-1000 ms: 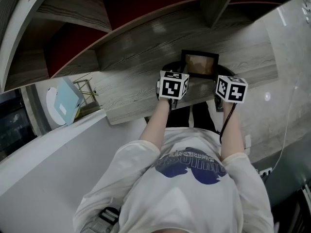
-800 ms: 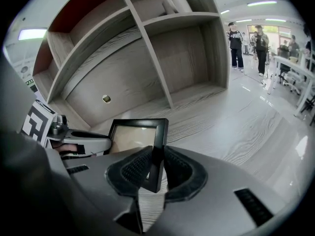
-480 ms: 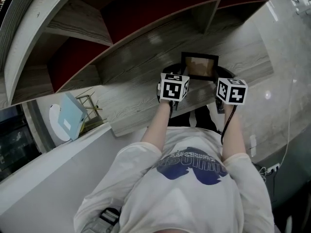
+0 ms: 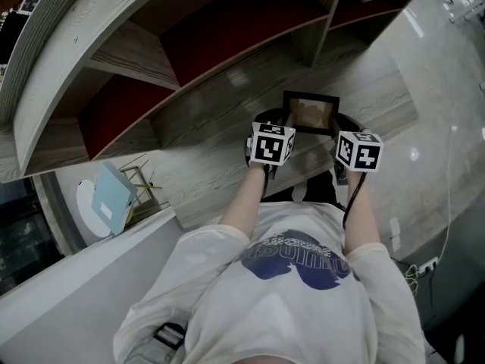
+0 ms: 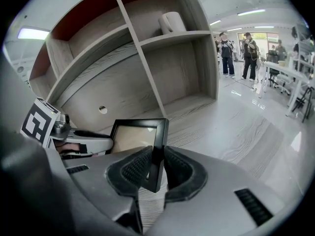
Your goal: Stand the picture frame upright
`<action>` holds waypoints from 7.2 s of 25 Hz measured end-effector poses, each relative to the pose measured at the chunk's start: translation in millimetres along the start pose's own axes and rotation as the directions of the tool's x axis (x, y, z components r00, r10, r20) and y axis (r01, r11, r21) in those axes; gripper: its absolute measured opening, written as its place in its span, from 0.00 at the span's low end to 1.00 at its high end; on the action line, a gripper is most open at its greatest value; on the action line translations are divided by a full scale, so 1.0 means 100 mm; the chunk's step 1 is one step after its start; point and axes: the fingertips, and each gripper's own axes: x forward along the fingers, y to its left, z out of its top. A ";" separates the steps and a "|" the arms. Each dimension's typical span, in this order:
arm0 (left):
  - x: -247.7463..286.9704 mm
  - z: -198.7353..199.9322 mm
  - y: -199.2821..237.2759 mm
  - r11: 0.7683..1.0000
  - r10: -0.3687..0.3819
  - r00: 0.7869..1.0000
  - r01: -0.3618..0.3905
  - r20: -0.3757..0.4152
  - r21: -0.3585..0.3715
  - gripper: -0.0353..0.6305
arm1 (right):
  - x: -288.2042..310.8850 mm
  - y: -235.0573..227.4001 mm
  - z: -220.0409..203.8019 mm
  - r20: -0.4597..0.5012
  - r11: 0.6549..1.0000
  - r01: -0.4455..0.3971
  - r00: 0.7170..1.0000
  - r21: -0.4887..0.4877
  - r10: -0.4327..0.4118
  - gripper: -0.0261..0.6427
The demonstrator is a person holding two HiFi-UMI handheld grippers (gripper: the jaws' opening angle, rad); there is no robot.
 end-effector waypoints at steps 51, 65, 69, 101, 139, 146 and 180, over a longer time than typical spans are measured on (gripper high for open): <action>0.53 0.56 -0.07 0.939 0.327 0.931 -0.300 0.162 -0.170 0.18 | 0.51 -0.54 0.86 0.044 0.859 -0.266 0.948 -0.437 0.316 0.15; 0.66 0.56 -0.02 0.938 0.334 0.924 -0.307 0.184 -0.160 0.18 | 0.64 -0.58 0.89 0.064 0.828 -0.233 0.950 -0.509 0.306 0.15; 0.67 0.58 0.00 0.938 0.337 0.921 -0.311 0.194 -0.151 0.19 | 0.67 -0.59 0.91 0.069 0.825 -0.222 0.951 -0.520 0.300 0.15; 0.86 0.62 0.09 0.939 0.343 0.901 -0.332 0.267 -0.088 0.19 | 0.82 -0.59 0.97 0.137 0.760 -0.112 0.957 -0.641 0.256 0.16; 0.94 0.65 0.20 0.910 0.378 0.884 -0.410 0.276 0.066 0.17 | 0.95 -0.64 0.92 0.147 0.667 -0.029 0.968 -0.745 0.205 0.12; 0.98 0.66 0.23 0.911 0.378 0.887 -0.407 0.265 0.065 0.17 | 0.99 -0.64 0.96 0.145 0.674 -0.034 0.967 -0.738 0.208 0.12; 0.80 0.64 0.30 0.882 0.448 0.840 -0.470 0.307 0.000 0.24 | 0.85 -0.83 1.10 0.250 0.798 0.022 0.954 -0.603 0.164 0.16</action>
